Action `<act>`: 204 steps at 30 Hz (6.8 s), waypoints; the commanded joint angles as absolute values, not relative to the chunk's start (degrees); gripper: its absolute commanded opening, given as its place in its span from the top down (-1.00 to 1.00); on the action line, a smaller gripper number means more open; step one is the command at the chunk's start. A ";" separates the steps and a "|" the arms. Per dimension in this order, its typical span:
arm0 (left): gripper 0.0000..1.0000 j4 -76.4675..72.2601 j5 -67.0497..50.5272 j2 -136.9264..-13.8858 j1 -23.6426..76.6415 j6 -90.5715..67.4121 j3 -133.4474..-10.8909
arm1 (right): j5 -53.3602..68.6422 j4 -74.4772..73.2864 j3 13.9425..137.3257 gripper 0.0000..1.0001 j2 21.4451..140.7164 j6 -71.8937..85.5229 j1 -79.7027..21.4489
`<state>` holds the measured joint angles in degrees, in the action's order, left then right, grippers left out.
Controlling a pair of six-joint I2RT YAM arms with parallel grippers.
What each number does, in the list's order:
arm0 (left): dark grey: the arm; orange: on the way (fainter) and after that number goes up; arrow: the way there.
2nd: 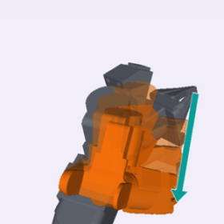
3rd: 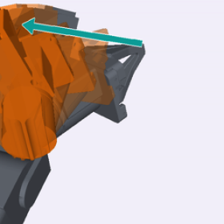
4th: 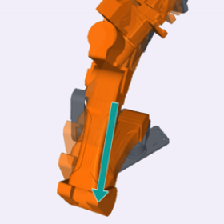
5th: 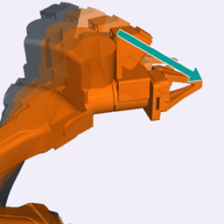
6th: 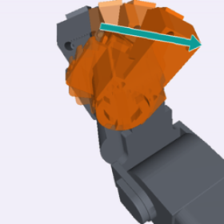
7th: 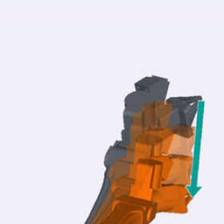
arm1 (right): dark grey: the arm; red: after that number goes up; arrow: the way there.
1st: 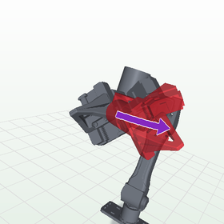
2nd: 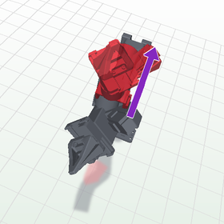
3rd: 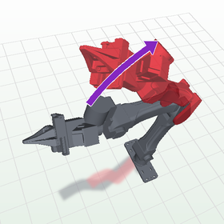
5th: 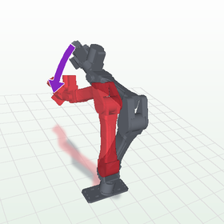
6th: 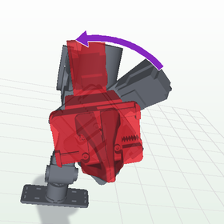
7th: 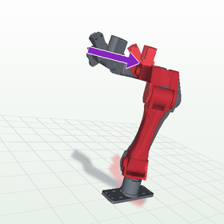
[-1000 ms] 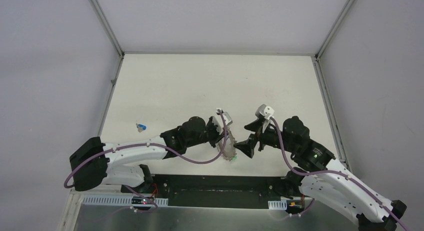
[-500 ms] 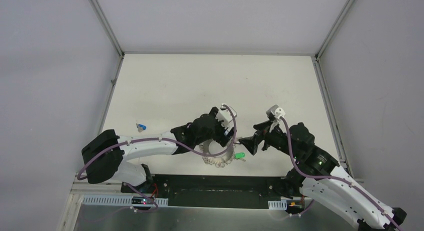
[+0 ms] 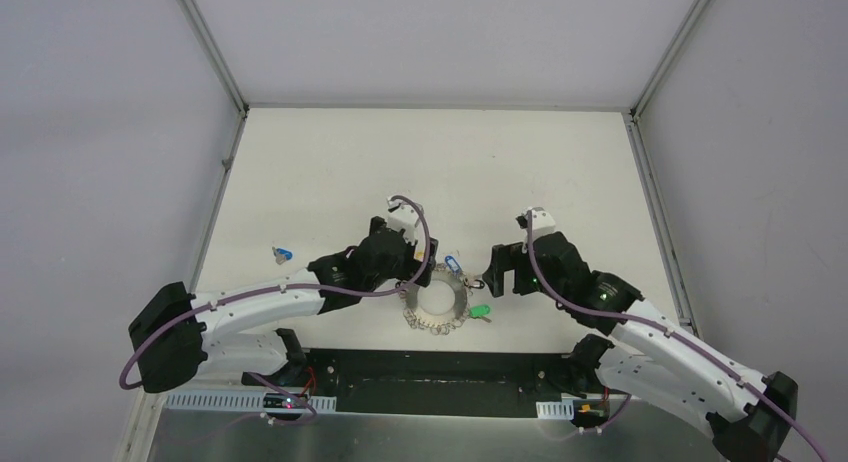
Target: Put the keys on the keyring
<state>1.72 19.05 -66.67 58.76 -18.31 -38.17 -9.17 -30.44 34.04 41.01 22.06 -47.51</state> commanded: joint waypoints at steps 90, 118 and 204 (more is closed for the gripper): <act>-0.26 17.12 -20.72 -58.63 38.61 -52.82 -26.43 | 26.09 -13.28 36.33 0.55 80.94 44.42 -39.51; -0.23 14.84 -22.39 -58.80 38.63 -54.61 -24.21 | 21.85 -12.88 35.34 0.52 80.97 47.27 -39.19; -0.20 16.38 -15.92 -46.47 38.59 -52.86 -21.53 | 20.18 -31.98 51.77 -0.36 83.96 21.76 -38.41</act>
